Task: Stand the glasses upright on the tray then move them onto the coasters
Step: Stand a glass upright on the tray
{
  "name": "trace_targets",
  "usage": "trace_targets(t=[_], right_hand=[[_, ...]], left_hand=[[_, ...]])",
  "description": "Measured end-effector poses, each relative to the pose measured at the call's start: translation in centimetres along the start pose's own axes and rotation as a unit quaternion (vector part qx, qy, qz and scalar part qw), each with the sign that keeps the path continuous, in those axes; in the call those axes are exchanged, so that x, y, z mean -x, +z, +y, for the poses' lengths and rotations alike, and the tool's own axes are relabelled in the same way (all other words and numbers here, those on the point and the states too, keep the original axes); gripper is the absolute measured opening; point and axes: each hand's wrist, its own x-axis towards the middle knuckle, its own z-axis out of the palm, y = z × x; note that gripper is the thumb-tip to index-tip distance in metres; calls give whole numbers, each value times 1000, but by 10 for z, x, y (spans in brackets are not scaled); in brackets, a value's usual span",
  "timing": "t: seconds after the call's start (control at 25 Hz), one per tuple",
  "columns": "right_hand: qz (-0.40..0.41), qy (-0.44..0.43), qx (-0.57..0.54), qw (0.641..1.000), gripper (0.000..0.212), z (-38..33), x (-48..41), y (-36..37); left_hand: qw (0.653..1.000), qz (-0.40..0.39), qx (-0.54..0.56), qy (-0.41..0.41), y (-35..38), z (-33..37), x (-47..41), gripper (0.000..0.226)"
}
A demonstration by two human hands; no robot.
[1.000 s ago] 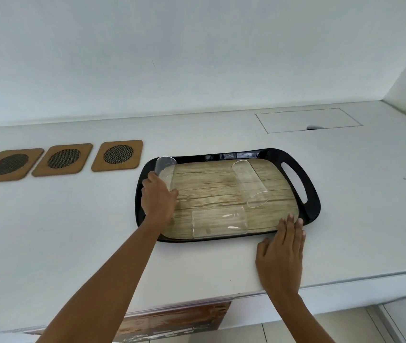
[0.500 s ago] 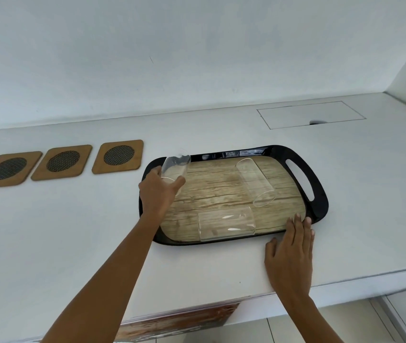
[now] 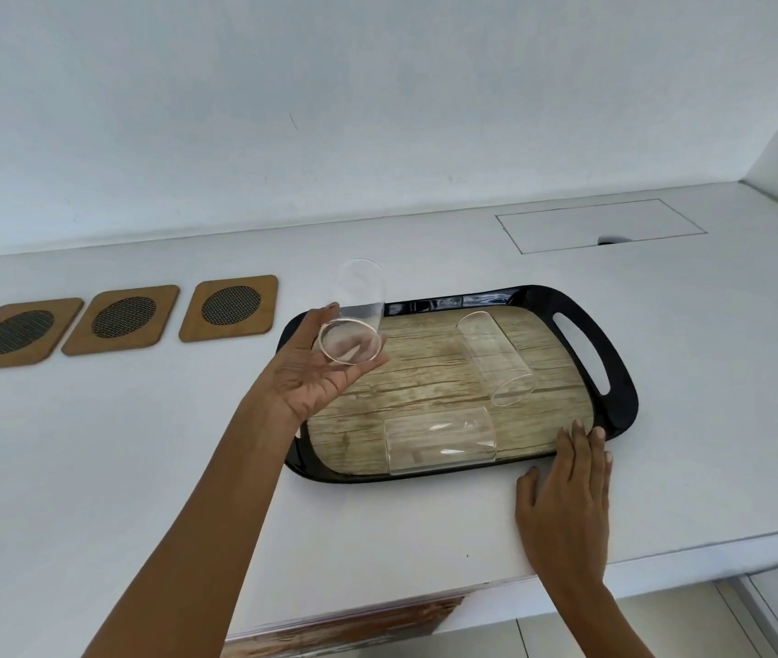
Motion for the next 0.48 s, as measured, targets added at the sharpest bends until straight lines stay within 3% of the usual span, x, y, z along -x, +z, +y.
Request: trace_targets(t=[0.12, 0.16, 0.2, 0.28, 0.36, 0.48], right_hand=[[2, -1, 2, 1000, 61, 0, 0, 0], [3, -2, 4, 1000, 61, 0, 1, 0], [4, -4, 4, 1000, 61, 0, 1, 0], [7, -5, 5, 1000, 61, 1, 0, 1], [5, -4, 7, 1000, 60, 0, 0, 0], [2, -4, 6, 1000, 58, 0, 0, 0]], left_hand=[[999, -38, 6, -20, 3, 0, -3, 53], [999, -33, -17, -6, 5, 0, -5, 50], [998, -17, -64, 20, 6, -1, -8, 46], [976, 36, -196, 90, 9, -4, -12, 60], [927, 111, -306, 184, 5, -8, -18, 71], [824, 202, -435, 301, -11, -16, -28, 80]])
